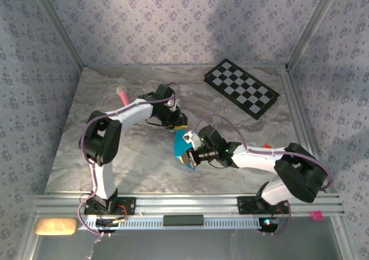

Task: Fold a paper plane with a square sheet of paper (pick it up from the middle)
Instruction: Third fold the triangle at the center of the table.

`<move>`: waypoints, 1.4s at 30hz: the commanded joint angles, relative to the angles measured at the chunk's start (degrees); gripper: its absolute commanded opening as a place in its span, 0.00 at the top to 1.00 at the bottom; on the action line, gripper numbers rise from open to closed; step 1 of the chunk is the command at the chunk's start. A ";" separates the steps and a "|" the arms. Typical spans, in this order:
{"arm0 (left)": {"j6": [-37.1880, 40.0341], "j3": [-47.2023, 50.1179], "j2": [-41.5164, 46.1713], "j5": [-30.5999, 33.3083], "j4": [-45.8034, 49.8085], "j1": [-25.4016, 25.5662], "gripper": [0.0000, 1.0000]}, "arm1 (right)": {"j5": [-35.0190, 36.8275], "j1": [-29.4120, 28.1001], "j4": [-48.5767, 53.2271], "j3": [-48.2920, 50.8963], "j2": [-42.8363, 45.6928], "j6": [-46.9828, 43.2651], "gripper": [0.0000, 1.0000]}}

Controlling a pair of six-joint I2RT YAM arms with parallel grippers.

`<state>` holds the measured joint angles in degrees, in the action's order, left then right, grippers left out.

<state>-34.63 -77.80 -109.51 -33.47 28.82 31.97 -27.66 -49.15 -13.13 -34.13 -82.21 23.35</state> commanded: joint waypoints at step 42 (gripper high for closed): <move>6.60 -0.60 -11.56 5.00 4.14 3.02 0.86 | 0.34 7.66 1.70 -0.39 -6.31 2.28 0.99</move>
<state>-28.95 -80.09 -119.70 -31.70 31.46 34.89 -27.86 -41.87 -12.97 -34.13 -88.18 25.98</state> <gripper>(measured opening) 0.142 0.051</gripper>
